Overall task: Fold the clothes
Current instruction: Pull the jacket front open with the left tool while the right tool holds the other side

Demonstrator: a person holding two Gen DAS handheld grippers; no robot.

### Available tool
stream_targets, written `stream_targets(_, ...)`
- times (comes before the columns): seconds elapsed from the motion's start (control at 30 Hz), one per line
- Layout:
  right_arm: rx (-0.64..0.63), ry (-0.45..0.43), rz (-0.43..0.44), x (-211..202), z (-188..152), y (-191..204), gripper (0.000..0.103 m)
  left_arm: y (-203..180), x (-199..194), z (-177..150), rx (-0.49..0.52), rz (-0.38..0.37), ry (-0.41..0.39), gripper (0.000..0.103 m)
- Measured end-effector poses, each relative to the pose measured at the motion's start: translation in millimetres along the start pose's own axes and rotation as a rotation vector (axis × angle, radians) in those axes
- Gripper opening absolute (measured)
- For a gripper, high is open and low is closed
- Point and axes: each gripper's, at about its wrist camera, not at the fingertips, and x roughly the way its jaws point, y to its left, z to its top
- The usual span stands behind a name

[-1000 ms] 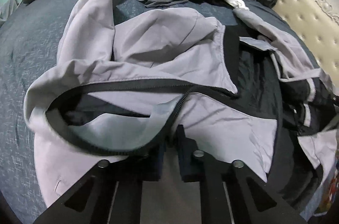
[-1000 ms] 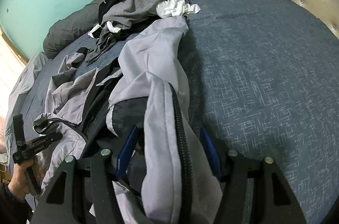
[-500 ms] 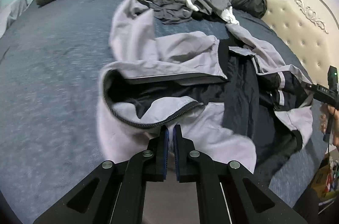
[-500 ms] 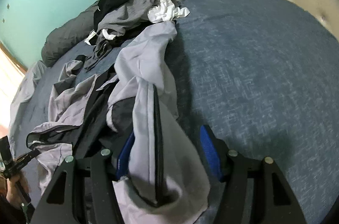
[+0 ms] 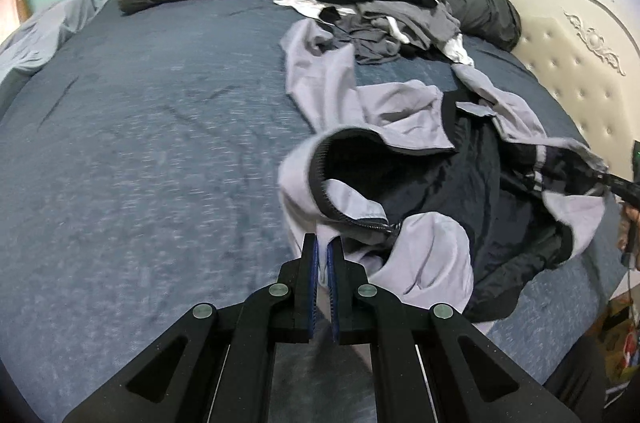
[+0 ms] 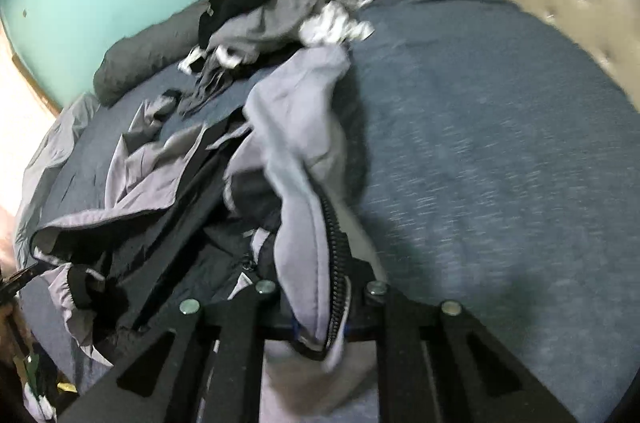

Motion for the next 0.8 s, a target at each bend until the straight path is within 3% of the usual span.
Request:
stream_targets(0.13,0.03,0.01,-0.082,-19.7,-16.5,-34.8,0.011,17.2,-3.0,-11.7,-0.023,0.039,0.022,0.005)
stream_targets(0.3,0.059,0.106,-0.144,-19.2,-43.2,-65.7,0.013,22.8,-14.0,-16.5,-0.034,0.1,0.017,0.007)
stream_targets(0.4,0.081,0.058,-0.134,-37.3,-46.6,-70.7,0.029,17.2,-32.1,-8.6,-0.014,0.127,-0.027,0.007)
stream_targets(0.43,0.076,0.026,-0.122,-46.1,-44.5,-68.9,0.03,14.6,-38.1,-5.2,-0.005,0.136,-0.044,0.008)
stream_targets(0.53,0.033,-0.043,-0.102,-61.1,-31.8,-55.6,0.03,-6.0,-39.8,15.3,0.036,0.088,-0.061,0.009)
stream_targets(0.6,0.001,-0.074,-0.082,-63.0,-21.1,-40.0,0.031,-24.8,-30.0,28.7,0.066,0.054,-0.059,0.02)
stream_targets(0.67,-0.037,-0.116,-0.068,-64.3,-5.6,-17.3,0.035,-45.7,-14.8,42.4,0.092,0.024,-0.051,0.031)
stream_targets(0.77,-0.073,-0.164,-0.034,-64.8,18.4,6.1,0.043,-78.5,17.3,61.7,0.123,-0.019,-0.022,0.033)
stream_targets(0.8,-0.084,-0.163,-0.016,-61.7,25.4,13.3,0.051,-88.4,30.0,67.7,0.133,-0.03,-0.01,0.033)
